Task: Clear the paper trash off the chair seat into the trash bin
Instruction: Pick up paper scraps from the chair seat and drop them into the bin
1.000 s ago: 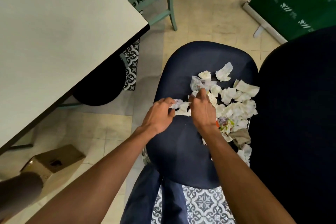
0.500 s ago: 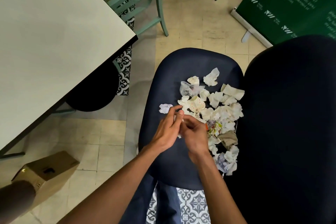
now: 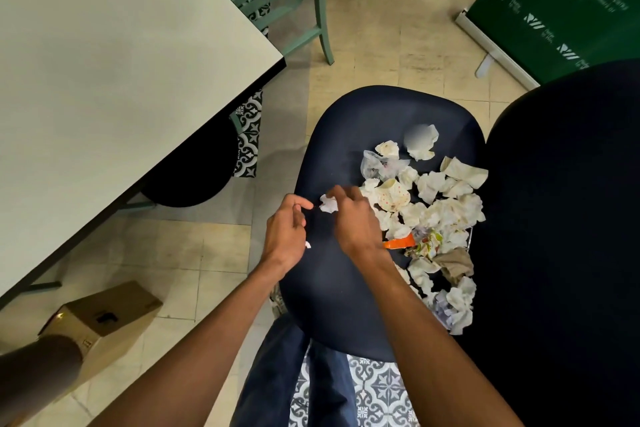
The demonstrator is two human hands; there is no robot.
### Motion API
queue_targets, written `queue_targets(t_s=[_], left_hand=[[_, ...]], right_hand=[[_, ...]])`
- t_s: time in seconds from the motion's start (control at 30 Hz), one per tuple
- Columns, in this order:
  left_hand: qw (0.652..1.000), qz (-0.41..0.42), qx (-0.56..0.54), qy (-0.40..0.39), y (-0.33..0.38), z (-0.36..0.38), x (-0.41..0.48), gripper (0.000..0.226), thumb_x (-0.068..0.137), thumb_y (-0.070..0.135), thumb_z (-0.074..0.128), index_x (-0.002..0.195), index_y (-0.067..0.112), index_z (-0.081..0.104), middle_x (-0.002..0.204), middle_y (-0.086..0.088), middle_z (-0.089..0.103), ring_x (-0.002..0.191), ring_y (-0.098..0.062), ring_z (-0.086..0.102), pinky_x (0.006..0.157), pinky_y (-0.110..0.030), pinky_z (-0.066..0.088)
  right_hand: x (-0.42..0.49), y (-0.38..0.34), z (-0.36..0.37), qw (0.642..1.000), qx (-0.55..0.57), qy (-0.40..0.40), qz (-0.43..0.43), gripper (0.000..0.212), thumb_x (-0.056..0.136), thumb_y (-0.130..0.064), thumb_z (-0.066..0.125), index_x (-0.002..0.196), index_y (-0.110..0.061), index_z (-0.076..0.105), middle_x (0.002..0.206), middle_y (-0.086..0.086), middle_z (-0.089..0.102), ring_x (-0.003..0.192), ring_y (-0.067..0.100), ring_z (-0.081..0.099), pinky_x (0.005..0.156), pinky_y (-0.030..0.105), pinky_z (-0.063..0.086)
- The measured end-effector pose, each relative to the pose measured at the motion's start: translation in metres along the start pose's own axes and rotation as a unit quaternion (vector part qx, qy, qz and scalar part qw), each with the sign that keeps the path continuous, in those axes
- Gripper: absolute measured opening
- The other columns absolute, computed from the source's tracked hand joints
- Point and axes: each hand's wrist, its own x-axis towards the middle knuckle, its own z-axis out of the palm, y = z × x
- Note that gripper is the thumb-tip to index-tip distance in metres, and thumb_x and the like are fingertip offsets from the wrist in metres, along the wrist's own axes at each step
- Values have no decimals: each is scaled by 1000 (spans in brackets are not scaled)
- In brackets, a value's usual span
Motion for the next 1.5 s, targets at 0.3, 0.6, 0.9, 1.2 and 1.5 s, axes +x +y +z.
queue_targets(t_s=[0.3, 0.6, 0.9, 1.2, 1.5], left_hand=[[996, 6, 5, -84, -15, -35, -3, 69, 80, 17, 84, 130, 43, 44, 120, 6, 35, 103, 0, 54, 86, -16, 52], [986, 49, 113, -111, -25, -66, -32, 55, 97, -7, 51, 141, 25, 43, 132, 2, 31, 101, -9, 54, 88, -5, 37], [988, 84, 118, -50, -23, -111, -111, 32, 96, 8, 49, 127, 12, 50, 119, -10, 57, 110, -29, 60, 98, -44, 51], [997, 44, 8, 58, -50, -150, -240, 6, 109, 25, 43, 110, 19, 44, 102, -7, 66, 85, -21, 63, 68, -38, 49], [955, -114, -192, 197, -127, -220, -355, 43, 94, 51, 37, 116, 15, 38, 92, -2, 60, 82, -18, 58, 77, -39, 44]], right_hand=[[22, 13, 66, 989, -132, -47, -38, 47, 94, 2, 58, 135, -21, 59, 139, 13, 50, 130, 38, 43, 102, 43, 51], [-58, -12, 52, 999, 17, 31, 23, 50, 91, 2, 61, 132, -23, 50, 130, 10, 52, 112, 38, 56, 90, 45, 54], [-162, -92, -12, 986, 109, 117, -48, 47, 103, -15, 62, 147, -24, 50, 146, 4, 49, 105, 34, 68, 83, 44, 58], [-263, -159, -21, 972, 117, 113, -172, 40, 104, -19, 60, 143, -21, 52, 142, -2, 50, 111, 26, 63, 88, 42, 56], [-338, -240, 31, 947, 108, 54, -297, 33, 102, -28, 67, 133, -31, 55, 122, -8, 59, 113, 16, 55, 94, 31, 49]])
